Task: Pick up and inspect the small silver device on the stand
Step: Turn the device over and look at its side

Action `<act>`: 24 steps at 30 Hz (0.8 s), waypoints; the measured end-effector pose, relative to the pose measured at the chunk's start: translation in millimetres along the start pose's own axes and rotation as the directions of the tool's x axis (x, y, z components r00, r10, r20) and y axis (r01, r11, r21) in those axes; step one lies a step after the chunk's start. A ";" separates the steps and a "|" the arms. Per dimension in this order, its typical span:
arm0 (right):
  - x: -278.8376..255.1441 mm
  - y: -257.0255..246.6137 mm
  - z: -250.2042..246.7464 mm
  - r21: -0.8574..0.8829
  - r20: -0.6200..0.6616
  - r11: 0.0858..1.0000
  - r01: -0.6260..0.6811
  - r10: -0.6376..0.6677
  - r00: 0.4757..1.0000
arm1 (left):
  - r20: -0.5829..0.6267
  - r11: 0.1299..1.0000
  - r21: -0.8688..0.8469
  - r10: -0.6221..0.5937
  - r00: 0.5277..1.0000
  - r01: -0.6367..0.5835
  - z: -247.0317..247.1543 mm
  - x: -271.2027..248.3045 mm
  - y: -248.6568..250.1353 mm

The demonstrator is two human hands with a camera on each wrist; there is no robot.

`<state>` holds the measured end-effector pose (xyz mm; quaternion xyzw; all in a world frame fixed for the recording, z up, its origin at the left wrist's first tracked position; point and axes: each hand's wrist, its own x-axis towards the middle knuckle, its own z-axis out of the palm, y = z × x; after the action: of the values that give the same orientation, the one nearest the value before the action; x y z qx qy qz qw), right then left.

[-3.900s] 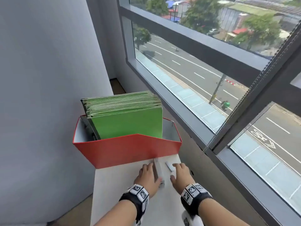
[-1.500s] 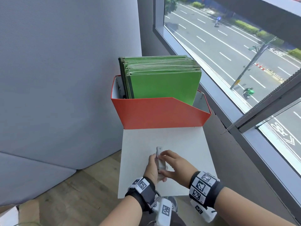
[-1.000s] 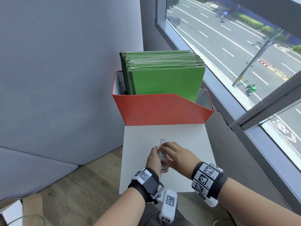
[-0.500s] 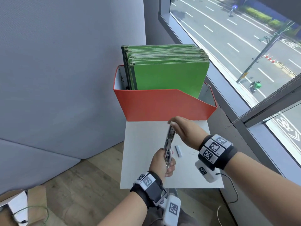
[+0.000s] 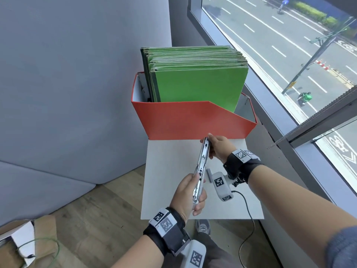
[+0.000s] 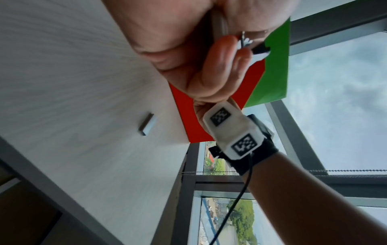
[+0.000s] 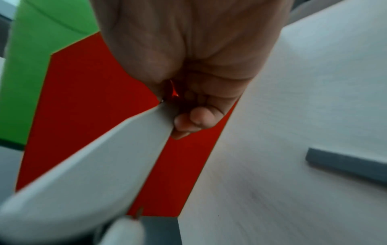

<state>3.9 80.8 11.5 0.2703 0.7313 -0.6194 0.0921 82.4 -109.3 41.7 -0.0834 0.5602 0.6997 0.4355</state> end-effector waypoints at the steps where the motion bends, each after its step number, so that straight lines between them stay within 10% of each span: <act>1: 1.8 5.1 3.6 0.078 0.004 0.997 -0.019 0.019 1.000 | 0.000 1.000 0.004 0.000 1.000 0.000 -0.7 -0.3 -0.3; 17: -6.0 17.9 21.9 0.094 0.034 0.995 -0.030 0.027 0.999 | -0.132 0.992 -0.102 -0.087 0.987 0.074 1.5 47.1 6.4; 24: -38.1 78.4 12.4 -0.474 -0.196 0.867 -0.154 0.067 0.978 | -0.197 0.982 -0.184 -0.077 0.977 0.040 -10.3 57.7 3.2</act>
<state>73.2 65.0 -40.5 0.3328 0.8519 -0.3834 0.1285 41.3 -88.3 5.3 -0.2098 0.5337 0.7219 0.3873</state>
